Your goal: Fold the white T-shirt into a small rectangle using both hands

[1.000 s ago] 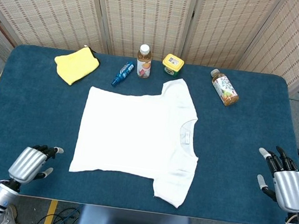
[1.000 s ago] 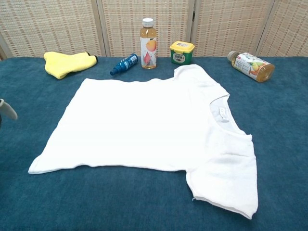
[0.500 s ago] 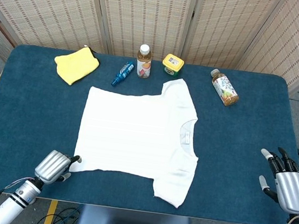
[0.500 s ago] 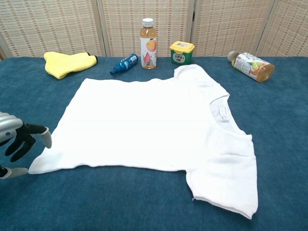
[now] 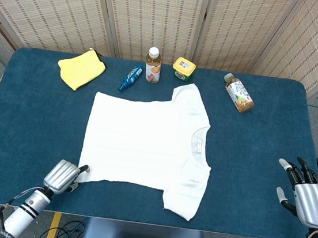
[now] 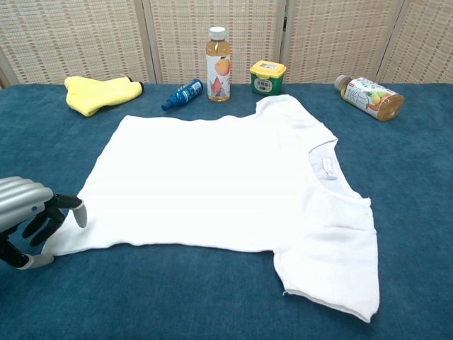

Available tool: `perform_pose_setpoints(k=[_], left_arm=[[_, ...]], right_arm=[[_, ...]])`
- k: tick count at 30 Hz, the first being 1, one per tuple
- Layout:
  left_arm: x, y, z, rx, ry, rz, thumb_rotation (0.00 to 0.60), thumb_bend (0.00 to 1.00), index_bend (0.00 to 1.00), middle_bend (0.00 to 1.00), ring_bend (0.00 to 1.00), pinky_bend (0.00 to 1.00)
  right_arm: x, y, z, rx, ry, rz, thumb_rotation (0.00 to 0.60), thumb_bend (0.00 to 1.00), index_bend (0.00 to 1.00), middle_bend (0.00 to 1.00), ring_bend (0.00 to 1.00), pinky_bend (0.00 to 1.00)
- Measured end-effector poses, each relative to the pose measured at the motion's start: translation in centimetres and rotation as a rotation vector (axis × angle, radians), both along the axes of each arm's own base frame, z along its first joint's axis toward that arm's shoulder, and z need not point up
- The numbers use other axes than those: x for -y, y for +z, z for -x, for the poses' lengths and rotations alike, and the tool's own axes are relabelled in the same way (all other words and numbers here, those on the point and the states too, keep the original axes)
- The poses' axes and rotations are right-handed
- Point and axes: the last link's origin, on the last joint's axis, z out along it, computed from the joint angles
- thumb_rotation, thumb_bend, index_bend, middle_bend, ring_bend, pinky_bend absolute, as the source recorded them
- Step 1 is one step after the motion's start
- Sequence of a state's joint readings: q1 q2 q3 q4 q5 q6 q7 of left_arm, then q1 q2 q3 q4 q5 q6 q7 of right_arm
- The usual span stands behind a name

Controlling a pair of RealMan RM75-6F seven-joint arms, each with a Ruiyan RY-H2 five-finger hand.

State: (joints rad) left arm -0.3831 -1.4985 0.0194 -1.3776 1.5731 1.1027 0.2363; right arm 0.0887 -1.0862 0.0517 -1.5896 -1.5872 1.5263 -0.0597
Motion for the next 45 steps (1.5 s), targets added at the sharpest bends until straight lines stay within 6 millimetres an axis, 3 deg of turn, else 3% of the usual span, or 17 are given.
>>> perform_pose_setpoints(k=[27,45], left_arm=[[-1.7,-0.8,-0.2,0.048,0.02,-0.039,0.6,0.26,0.49,0.79,0.73,0.86],[-2.0,-1.0,-0.3,0.056,0.016,-0.033,0.6,0.49,0.51,0.81,0.75,0.86]], right_arm=[[-0.3,0.1,0.3,-0.005,-0.018,0.006,0.6,0.39,0.12,0.23,0.11,0.23],[0.0,-0.1,0.4,-0.008,-0.026,-0.003,0.6,0.39,0.12,0.23,0.12,0.23]])
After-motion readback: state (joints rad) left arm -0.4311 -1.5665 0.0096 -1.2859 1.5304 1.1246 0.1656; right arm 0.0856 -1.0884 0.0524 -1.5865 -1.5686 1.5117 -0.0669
